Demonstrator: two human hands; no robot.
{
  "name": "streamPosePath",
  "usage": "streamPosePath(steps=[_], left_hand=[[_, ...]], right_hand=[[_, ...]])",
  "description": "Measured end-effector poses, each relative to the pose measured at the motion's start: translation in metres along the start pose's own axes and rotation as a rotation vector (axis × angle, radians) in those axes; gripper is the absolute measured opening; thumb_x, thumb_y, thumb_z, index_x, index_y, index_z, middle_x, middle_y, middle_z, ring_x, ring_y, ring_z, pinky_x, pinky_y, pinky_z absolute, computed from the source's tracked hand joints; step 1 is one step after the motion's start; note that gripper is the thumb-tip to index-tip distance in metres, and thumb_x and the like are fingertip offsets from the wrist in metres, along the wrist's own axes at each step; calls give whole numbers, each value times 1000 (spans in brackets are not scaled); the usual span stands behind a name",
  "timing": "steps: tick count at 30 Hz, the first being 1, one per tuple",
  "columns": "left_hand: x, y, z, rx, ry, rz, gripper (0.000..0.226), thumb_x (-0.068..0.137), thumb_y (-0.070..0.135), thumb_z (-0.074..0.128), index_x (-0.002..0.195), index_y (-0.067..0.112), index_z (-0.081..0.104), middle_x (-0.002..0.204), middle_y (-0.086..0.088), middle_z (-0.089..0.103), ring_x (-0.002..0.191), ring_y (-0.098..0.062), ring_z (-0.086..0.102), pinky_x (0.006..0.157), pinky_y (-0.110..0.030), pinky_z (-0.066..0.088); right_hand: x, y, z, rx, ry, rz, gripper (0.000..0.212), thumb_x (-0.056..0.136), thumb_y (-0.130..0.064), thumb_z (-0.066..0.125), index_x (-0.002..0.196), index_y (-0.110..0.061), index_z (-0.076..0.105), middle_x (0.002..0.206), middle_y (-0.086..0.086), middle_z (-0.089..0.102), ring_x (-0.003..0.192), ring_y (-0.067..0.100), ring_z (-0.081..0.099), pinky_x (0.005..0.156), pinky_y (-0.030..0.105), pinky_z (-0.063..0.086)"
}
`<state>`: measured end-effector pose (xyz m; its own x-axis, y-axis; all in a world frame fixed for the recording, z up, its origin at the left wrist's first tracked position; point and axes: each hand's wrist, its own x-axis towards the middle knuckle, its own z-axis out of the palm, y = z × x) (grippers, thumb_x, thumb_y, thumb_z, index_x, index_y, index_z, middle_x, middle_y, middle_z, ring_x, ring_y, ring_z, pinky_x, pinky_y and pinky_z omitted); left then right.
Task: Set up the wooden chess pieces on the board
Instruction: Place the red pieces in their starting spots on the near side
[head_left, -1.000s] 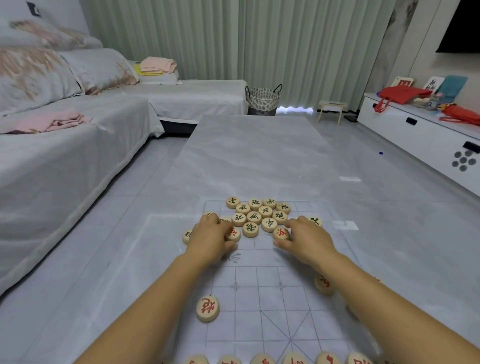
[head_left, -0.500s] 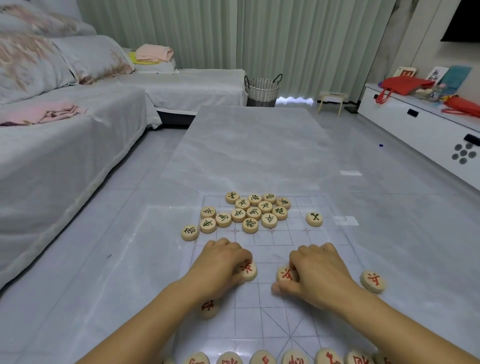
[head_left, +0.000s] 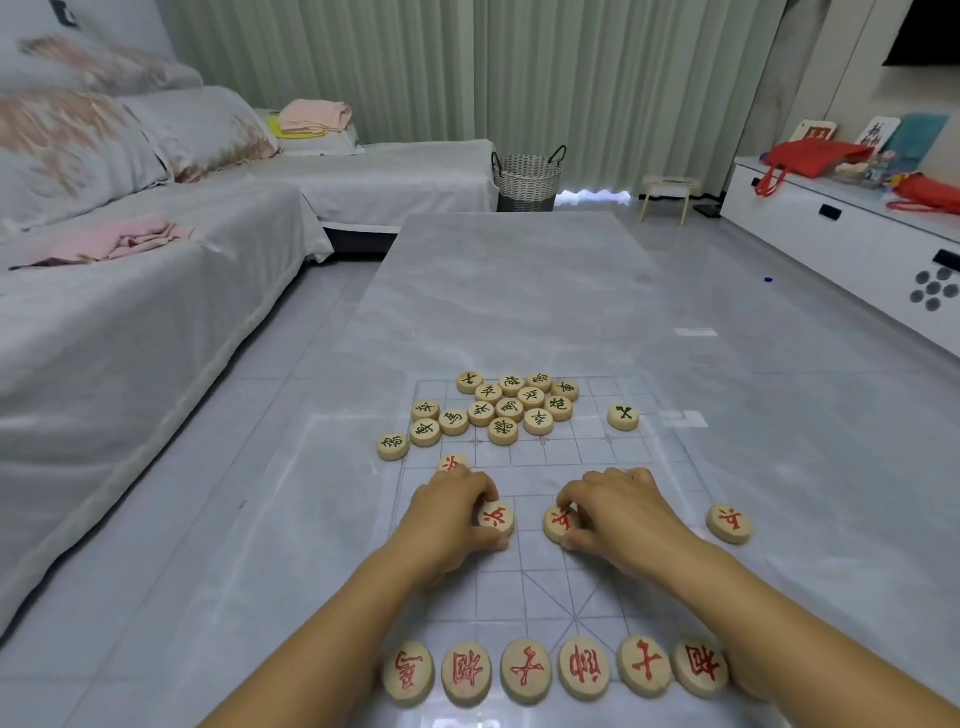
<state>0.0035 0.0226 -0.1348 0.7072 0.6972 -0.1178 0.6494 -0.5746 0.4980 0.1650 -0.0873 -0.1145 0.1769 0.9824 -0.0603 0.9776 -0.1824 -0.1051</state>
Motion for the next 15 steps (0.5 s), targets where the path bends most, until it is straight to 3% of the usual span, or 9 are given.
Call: streamPosePath(steps=[3, 8, 13, 15], left_hand=[[-2, -8, -10, -22, -27, -26, 41, 75, 29, 73, 112, 27, 55, 114, 1, 49, 100, -16, 48, 90, -31, 45], [-2, -14, -38, -60, -211, -6, 53, 83, 12, 64, 130, 29, 45, 118, 1, 45, 98, -11, 46, 86, -23, 41], [-4, -5, -31, -103, -87, -213, 55, 70, 45, 74, 107, 16, 46, 97, 2, 51, 90, -18, 51, 68, -26, 38], [-5, 1, -18, -25, -58, -200, 52, 69, 46, 73, 104, 16, 47, 99, 0, 53, 95, -20, 53, 72, -29, 40]], right_hand=[[1, -2, 0, -11, -8, 8, 38, 88, -41, 52, 122, -25, 50, 114, -2, 57, 108, 19, 47, 96, 35, 31], [2, -6, -1, -49, -27, 21, 37, 87, -41, 54, 120, -24, 51, 113, -1, 57, 107, 21, 48, 96, 36, 32], [7, -7, -3, -67, -61, 31, 38, 85, -40, 57, 119, -24, 51, 113, -1, 59, 107, 21, 49, 95, 36, 33], [8, -7, -4, -70, -70, 33, 38, 85, -40, 58, 118, -24, 52, 113, 0, 59, 107, 21, 50, 94, 37, 34]])
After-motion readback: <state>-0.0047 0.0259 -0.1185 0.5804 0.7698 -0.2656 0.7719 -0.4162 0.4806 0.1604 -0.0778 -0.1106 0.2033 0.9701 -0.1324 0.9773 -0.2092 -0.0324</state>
